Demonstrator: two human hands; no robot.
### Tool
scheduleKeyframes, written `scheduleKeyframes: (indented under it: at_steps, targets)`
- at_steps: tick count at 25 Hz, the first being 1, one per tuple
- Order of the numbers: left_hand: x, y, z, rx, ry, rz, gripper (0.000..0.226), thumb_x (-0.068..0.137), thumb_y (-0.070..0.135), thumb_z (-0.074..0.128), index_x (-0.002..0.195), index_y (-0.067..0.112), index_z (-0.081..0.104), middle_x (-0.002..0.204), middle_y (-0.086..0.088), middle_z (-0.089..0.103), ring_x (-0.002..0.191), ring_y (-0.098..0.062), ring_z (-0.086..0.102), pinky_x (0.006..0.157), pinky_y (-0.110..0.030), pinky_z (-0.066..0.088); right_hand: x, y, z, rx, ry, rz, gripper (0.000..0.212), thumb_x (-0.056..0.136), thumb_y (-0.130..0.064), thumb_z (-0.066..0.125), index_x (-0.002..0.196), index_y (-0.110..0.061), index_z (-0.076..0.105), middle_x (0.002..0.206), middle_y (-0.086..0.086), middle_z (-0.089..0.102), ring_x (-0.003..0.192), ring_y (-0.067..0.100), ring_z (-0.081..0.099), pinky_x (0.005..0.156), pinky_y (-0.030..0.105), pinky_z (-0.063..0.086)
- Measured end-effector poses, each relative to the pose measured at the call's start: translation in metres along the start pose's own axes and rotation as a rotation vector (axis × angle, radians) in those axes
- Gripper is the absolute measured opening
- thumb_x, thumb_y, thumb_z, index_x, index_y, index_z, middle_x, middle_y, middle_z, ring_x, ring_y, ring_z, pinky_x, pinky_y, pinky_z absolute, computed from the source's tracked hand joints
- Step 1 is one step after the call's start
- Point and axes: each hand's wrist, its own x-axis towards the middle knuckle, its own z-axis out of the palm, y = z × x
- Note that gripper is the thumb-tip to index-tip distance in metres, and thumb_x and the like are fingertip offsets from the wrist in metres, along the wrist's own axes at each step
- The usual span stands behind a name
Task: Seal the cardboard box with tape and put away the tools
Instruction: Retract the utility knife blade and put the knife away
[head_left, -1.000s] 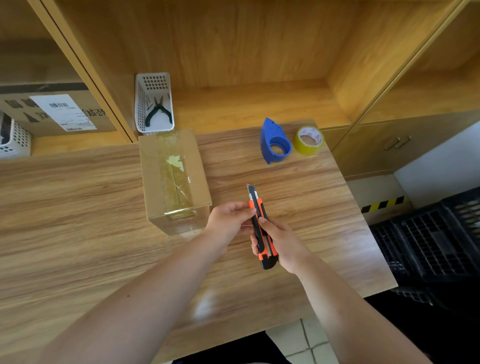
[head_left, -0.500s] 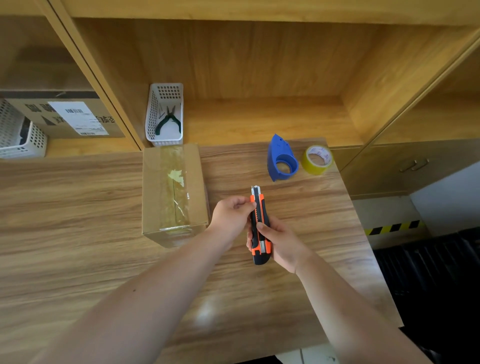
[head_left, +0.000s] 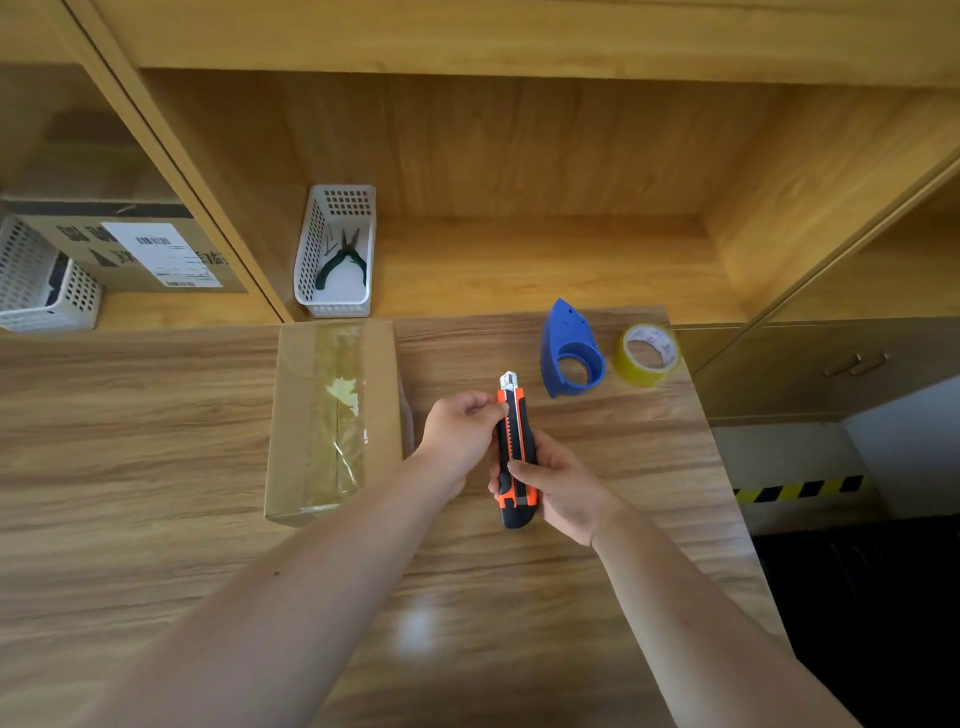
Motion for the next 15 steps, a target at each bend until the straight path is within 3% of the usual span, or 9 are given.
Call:
scheduleKeyframes:
  at_steps: [6,9,12,15]
  targets:
    - [0.033,0.022,0.01,0.009,0.016,-0.047,0.015,0.092,0.022,0.06,0.091,0.011,0.072,0.07,-0.011,0.069,0.04,-0.021,0.051,0.046,-0.031,0.046,0.029,-0.02,-0.019,0.045,-0.038,0.026,0.047,0.079,0.005,0.056,0.123,-0.01,0.052,0.095,0.008,0.064,0.085,0.023,0.064,0.081,0.034,0.051]
    - [0.051,0.033,0.02,0.011,0.048,-0.073,0.016,0.093,0.022,0.06,0.096,0.011,0.071,0.063,-0.008,0.064,0.04,-0.019,0.048,0.041,-0.028,0.043,0.044,-0.027,-0.031,0.085,-0.032,0.032,0.051,0.078,0.008,0.06,0.126,-0.007,0.052,0.102,0.008,0.066,0.09,0.024,0.067,0.082,0.034,0.054]
    - [0.068,0.041,0.029,-0.035,0.11,-0.091,0.017,0.092,0.026,0.061,0.1,0.017,0.073,0.077,-0.007,0.07,0.061,-0.023,0.063,0.048,-0.036,0.053,0.052,-0.029,-0.038,0.12,-0.03,0.045,0.061,0.08,0.015,0.063,0.135,-0.007,0.047,0.117,0.016,0.064,0.104,0.03,0.067,0.089,0.048,0.055]
    - [0.09,0.049,0.034,-0.15,0.164,-0.109,0.016,0.093,0.024,0.062,0.104,0.017,0.072,0.082,-0.003,0.071,0.072,-0.021,0.067,0.073,-0.042,0.059,0.06,-0.025,-0.046,0.205,0.002,0.059,0.063,0.082,0.018,0.061,0.136,-0.012,0.045,0.13,0.021,0.06,0.114,0.037,0.064,0.094,0.055,0.052]
